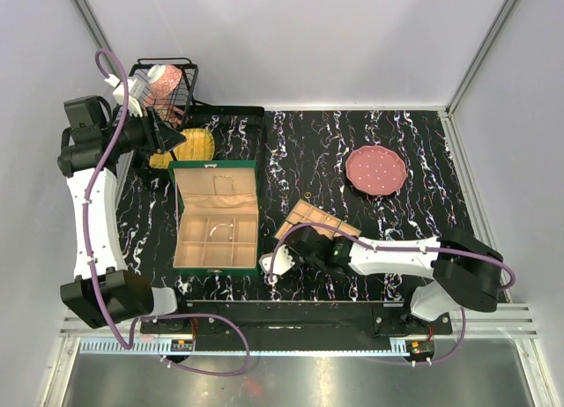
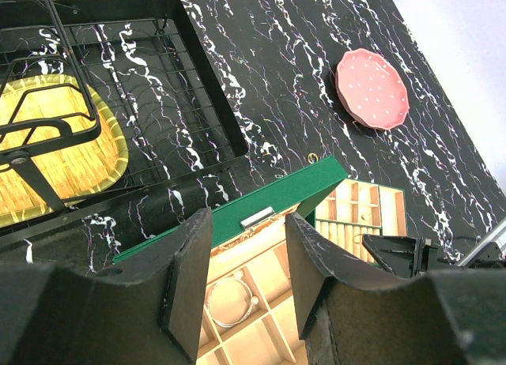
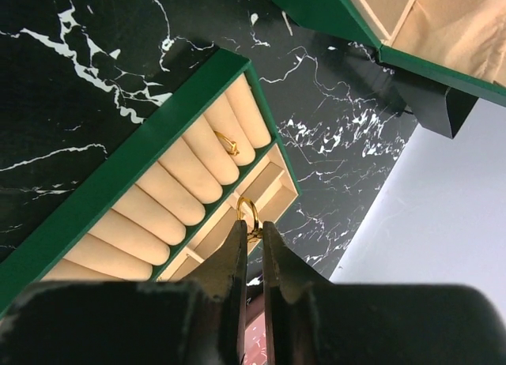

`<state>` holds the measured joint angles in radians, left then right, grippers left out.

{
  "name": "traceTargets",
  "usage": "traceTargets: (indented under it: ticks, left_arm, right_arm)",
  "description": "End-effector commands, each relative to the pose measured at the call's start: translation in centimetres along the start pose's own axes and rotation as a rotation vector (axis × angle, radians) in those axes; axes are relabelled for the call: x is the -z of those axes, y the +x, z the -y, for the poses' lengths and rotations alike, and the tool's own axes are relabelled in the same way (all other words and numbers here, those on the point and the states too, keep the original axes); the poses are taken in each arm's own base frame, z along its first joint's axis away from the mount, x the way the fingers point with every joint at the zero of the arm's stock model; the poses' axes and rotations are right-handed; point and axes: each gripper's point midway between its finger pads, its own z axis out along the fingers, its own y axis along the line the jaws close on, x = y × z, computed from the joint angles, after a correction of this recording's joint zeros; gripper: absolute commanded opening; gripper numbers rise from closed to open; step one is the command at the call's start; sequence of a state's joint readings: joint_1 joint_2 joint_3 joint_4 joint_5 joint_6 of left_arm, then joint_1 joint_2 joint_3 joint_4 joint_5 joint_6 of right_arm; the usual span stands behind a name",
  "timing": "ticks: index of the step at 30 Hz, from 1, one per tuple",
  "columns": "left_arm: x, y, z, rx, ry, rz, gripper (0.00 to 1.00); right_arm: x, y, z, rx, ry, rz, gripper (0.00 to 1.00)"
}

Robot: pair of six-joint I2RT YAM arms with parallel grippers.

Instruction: Organize the mixed jewelry

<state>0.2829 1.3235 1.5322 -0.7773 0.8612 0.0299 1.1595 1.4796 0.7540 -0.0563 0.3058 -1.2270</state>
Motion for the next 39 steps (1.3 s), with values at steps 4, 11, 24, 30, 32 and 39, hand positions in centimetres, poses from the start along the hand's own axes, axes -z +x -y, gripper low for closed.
traceTargets:
  ticks: [4, 11, 24, 30, 32, 39]
  left_arm:
    - [0.7, -1.2, 0.8, -0.046, 0.032, 0.032, 0.45]
    - [0.6, -0.8, 0.7, -0.035, 0.043, 0.025, 0.44]
    - [0.4, -0.8, 0.6, -0.021, 0.053, 0.025, 0.44]
    - [0.3, -0.8, 0.6, -0.012, 0.058, 0.026, 0.43]
    - [0.4, -0.9, 0.6, -0.012, 0.058, 0.028, 0.43]
    - [0.4, -0.8, 0.5, -0.011, 0.063, 0.028, 0.43]
  right_arm:
    - [-0.5, -0.6, -0.3, 0.071, -0.034, 0.003, 0.0]
    - [-0.6, -0.8, -0.9, 0.08, -0.074, 0.012, 0.0]
    - [-0.5, -0.8, -1.8, 0.083, -0.106, 0.027, 0.0]
    - [-0.8, -0.7, -2.2, 0.105, -0.118, 0.022, 0.0]
    - [-0.9, -0.6, -2.4, 0.12, -0.12, 0.018, 0.0]
    - [-1.3, -0.3, -2.8, 0.161, -0.133, 0.004, 0.0]
